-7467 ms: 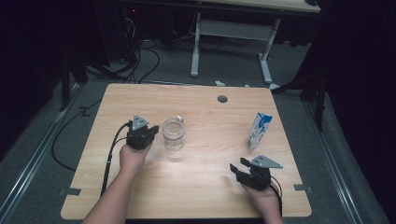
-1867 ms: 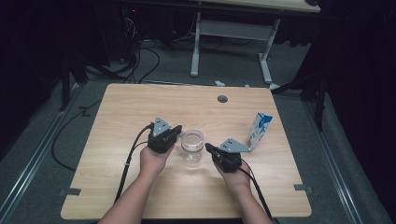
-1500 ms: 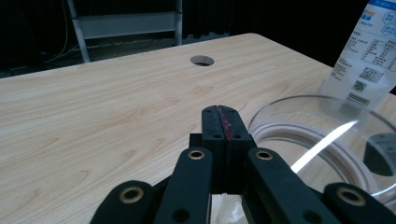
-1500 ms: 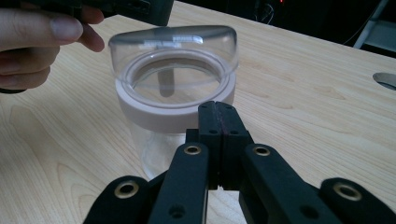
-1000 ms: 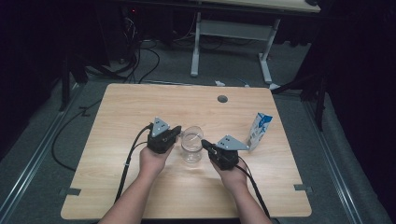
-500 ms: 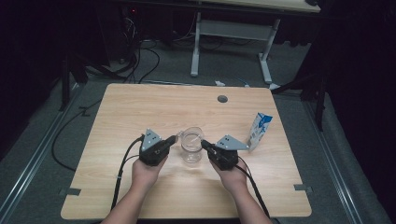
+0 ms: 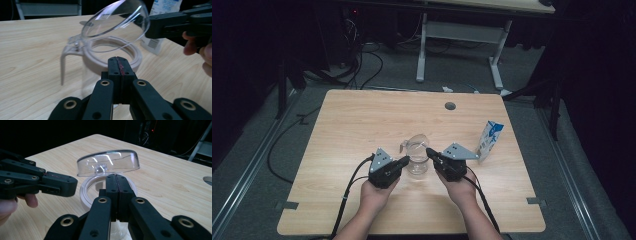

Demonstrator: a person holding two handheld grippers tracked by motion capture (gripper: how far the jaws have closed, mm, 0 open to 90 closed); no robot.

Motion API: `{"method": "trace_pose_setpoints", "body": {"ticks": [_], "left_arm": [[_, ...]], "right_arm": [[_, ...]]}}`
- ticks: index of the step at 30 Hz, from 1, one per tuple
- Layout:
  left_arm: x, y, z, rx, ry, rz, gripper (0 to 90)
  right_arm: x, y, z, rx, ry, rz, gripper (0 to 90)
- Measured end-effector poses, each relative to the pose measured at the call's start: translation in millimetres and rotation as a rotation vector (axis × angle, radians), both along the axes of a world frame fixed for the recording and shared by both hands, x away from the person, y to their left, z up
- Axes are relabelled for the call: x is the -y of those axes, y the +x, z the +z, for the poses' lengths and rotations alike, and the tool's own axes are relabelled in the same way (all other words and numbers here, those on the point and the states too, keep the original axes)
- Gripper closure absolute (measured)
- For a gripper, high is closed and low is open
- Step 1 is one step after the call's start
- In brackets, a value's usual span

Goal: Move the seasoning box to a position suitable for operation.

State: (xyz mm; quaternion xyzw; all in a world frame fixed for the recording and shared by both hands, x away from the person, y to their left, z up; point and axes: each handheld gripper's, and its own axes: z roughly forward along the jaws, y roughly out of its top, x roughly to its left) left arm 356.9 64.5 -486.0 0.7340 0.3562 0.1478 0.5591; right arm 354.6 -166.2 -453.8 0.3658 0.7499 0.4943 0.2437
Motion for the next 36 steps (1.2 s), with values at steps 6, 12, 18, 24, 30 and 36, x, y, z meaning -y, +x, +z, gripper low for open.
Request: {"method": "trace_pose_setpoints", "body": {"ticks": [6,12,18,24,30,36], "left_arm": [[7.3,1.8,5.1,0.011,-0.016,0.001,90.0],[9.5,3.6,8.1,0.017,-0.02,0.006,90.0],[7.5,5.8,9.1,0.02,-0.031,0.017,90.0],[4.4,8.2,11.8,0.023,-0.041,0.03,90.0],[-1.3,14.5,12.7,0.029,-0.051,0.046,90.0],[-4.9,16.8,12.8,0.017,-0.056,0.07,90.0]], "right_arm": [[-2.6,-0.6,1.2,0.001,0.001,0.012,89.6],[-3.8,3.2,-9.1,-0.023,-0.023,0.011,89.5],[-2.1,5.1,-15.2,-0.036,-0.025,0.006,89.5],[-1.6,5.9,-17.5,-0.034,-0.023,0.007,89.9],[-1.3,5.3,-18.5,-0.031,-0.016,0.008,89.9],[-0.7,5.5,-19.0,-0.027,-0.014,0.013,89.9]]}}
